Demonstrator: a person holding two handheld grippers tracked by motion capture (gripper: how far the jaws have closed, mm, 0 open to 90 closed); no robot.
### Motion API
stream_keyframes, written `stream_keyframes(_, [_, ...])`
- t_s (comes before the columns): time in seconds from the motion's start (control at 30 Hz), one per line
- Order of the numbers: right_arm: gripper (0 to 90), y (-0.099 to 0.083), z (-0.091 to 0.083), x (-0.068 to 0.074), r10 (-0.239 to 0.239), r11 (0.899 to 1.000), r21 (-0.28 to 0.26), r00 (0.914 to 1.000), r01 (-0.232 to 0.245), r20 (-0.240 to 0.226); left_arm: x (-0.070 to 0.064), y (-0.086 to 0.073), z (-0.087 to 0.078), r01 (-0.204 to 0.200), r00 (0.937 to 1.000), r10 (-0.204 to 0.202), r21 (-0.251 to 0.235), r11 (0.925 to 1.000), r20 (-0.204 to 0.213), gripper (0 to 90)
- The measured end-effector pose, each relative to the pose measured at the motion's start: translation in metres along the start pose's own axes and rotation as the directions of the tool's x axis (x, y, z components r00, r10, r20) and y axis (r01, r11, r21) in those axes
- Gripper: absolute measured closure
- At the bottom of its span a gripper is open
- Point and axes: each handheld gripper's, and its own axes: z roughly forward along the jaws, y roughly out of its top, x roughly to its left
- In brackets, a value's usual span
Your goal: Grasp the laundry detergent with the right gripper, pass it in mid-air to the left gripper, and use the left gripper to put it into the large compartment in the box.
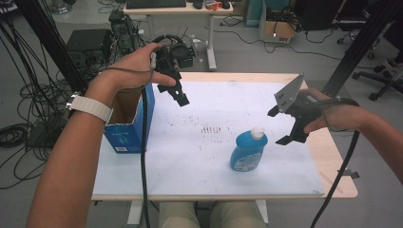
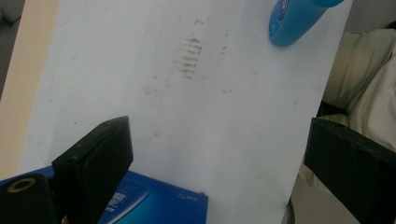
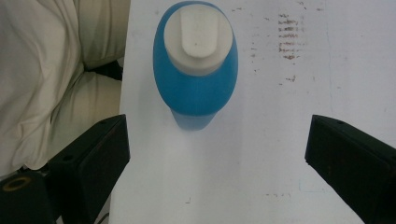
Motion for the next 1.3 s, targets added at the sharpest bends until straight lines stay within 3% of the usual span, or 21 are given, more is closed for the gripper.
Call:
stream_keyframes(0.47, [6.3, -0.005, 0.006, 0.0, -0.002, 1.0, -0.031, 0.9999, 0.002, -0.013, 0.0, -0.001, 0.002, 0.009, 1.0, -0.009, -0.007, 0.9999, -0.001, 8.5])
stream_keyframes(0.9, [6.3, -0.014, 0.024, -0.002, 0.017, 0.995, -0.101, 0.9989, -0.021, -0.043, -0.001, -0.003, 0.002, 0.018, 0.9998, -0.019, -0.008, 0.9998, -0.004, 8.5])
stream_keyframes(0.97, [6.3, -0.015, 0.029, -0.006, -0.028, 0.99, -0.139, 0.999, 0.023, -0.035, -0.001, -0.003, 0.002, 0.02, 0.9998, -0.02, -0.006, 0.9998, -0.005, 8.6])
stream_keyframes(1.3, [6.2, -0.025, 0.037, -0.003, 0.011, 0.985, -0.173, 0.9988, -0.019, -0.048, -0.001, -0.001, 0.004, 0.02, 0.9998, -0.02, -0.005, 0.9998, -0.002, 8.7])
